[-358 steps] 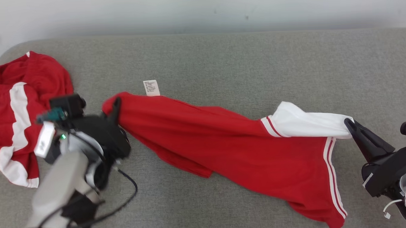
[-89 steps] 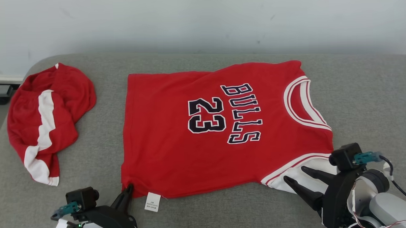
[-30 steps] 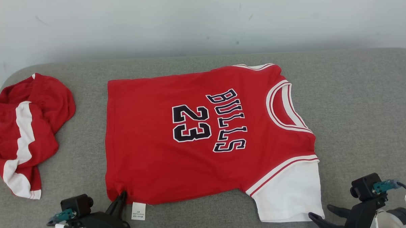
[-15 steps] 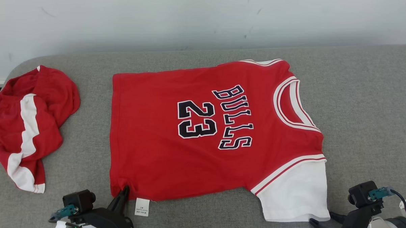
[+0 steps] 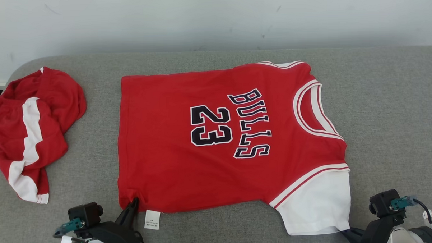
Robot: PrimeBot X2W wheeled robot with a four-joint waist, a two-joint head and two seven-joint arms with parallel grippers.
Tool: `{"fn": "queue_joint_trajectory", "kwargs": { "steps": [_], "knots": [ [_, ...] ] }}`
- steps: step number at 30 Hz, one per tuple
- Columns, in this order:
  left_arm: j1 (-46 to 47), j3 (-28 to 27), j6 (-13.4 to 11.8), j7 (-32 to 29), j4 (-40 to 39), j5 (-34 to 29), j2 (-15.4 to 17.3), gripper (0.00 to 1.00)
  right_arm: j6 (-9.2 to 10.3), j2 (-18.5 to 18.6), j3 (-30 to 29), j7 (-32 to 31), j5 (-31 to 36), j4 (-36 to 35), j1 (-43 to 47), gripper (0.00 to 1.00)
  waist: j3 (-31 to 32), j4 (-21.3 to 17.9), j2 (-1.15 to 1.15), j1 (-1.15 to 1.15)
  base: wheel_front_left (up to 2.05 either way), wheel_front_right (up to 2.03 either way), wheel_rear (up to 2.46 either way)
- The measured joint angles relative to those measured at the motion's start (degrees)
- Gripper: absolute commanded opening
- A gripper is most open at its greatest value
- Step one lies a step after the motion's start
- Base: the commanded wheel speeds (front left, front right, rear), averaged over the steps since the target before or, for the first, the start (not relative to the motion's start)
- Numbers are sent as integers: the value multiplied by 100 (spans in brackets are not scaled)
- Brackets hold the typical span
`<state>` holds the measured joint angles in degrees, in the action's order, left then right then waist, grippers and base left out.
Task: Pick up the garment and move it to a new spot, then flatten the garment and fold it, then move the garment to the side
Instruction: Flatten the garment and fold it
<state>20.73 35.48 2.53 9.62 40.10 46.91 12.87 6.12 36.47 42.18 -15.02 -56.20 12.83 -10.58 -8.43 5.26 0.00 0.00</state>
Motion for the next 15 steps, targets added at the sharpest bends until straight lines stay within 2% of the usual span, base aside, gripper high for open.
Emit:
{"fn": "queue_joint_trajectory", "kwargs": {
  "steps": [11,12,13,14,15],
  "knots": [
    [-1,7,-54,41,60,-13,44,0,-1,19,-256,349,8,5,45,0,3,-8,0,0,0,0,0],
    [-1,36,-62,37,71,-44,48,18,0,9,-264,363,8,1,54,0,1,1,0,0,0,0,0],
    [4,88,-109,31,81,-134,62,89,0,4,-263,394,8,3,58,0,-1,11,0,0,0,0,0],
    [8,144,-155,26,86,-282,87,100,0,0,-263,398,7,5,63,0,-2,23,0,0,0,0,0],
    [22,188,-174,23,83,-353,108,100,0,-1,-268,404,-5,12,68,0,-1,38,0,0,0,0,0]
  ]
}}
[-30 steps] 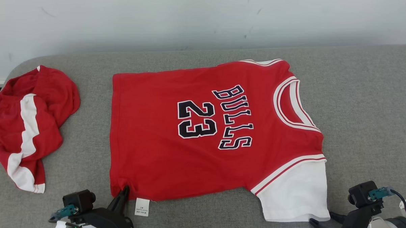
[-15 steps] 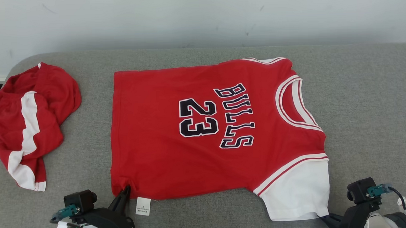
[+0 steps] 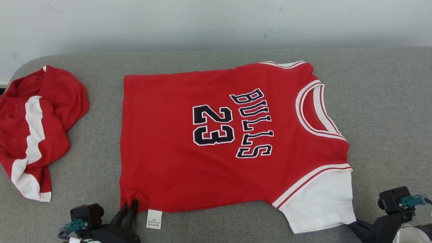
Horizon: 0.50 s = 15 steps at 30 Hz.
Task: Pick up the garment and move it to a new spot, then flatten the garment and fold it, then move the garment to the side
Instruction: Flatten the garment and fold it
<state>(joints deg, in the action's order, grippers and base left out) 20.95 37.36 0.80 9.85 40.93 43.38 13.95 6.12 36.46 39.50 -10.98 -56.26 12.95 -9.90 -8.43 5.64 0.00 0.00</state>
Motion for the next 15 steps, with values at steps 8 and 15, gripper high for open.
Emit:
{"fn": "queue_joint_trajectory", "kwargs": {
  "steps": [8,15],
  "knots": [
    [62,125,-475,26,-357,-401,296,100,18,-14,-18,98,-21,51,19,0,28,112,0,0,0,0,0],
    [42,155,-533,-51,-762,-430,335,100,15,-64,-2,119,-21,133,9,0,55,146,0,0,0,0,0]
  ]
}}
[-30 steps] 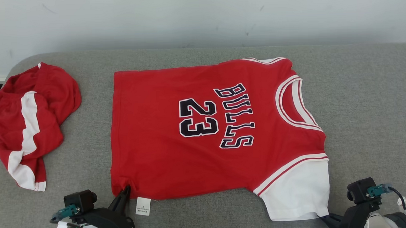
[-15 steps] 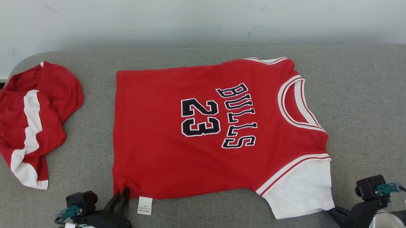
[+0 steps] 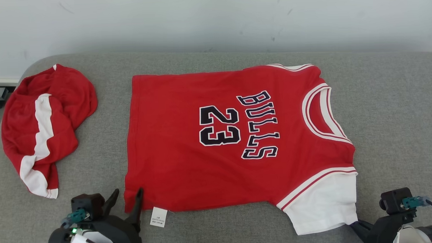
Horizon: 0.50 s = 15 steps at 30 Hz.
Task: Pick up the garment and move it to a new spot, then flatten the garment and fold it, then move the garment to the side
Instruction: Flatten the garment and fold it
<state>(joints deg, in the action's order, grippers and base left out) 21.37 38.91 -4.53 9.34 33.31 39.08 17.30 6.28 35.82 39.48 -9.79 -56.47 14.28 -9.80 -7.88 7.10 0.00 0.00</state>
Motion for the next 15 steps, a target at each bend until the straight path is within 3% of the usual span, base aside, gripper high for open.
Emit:
{"fn": "queue_joint_trajectory", "kwargs": {
  "steps": [15],
  "knots": [
    [-113,255,-108,-1117,-227,-78,263,100,-33,-42,-1,15,1,55,-27,0,-41,-89,0,0,0,0,0]
  ]
}}
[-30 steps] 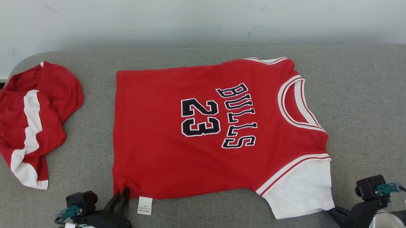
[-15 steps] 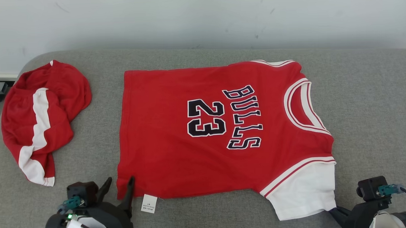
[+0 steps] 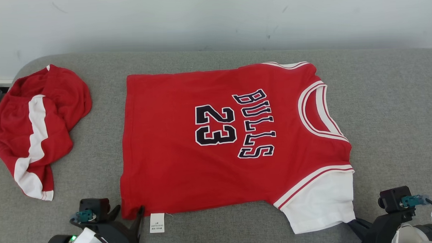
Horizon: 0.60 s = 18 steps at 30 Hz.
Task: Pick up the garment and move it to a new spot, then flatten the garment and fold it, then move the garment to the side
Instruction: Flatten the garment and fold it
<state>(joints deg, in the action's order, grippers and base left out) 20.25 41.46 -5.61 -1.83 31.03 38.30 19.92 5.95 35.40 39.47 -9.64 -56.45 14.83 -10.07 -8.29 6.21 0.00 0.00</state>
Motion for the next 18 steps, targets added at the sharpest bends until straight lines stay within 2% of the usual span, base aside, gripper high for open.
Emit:
{"fn": "queue_joint_trajectory", "kwargs": {
  "steps": [4,5,6,7,14,18],
  "knots": [
    [1,26,-48,-260,-136,-69,45,100,-24,0,-3,12,0,30,-1,0,-8,6,0,0,0,0,0],
    [-1,41,-55,-321,-182,-104,64,91,-25,-2,-3,14,-1,36,1,0,-4,13,0,0,0,0,0],
    [-1,43,-70,-368,-234,-114,88,48,-27,-3,-2,14,-1,41,1,0,0,19,0,0,0,0,0],
    [-1,48,-86,-424,-268,-118,108,0,-41,-2,-5,15,-1,60,2,0,4,26,0,0,0,0,0],
    [-20,181,-129,-627,-816,-488,278,0,-51,12,-40,68,-48,129,20,0,23,90,0,0,0,0,0],
    [-12,65,-142,-623,-1245,-456,291,0,-57,49,-69,90,-49,130,5,0,26,177,0,0,0,0,0]
  ]
}}
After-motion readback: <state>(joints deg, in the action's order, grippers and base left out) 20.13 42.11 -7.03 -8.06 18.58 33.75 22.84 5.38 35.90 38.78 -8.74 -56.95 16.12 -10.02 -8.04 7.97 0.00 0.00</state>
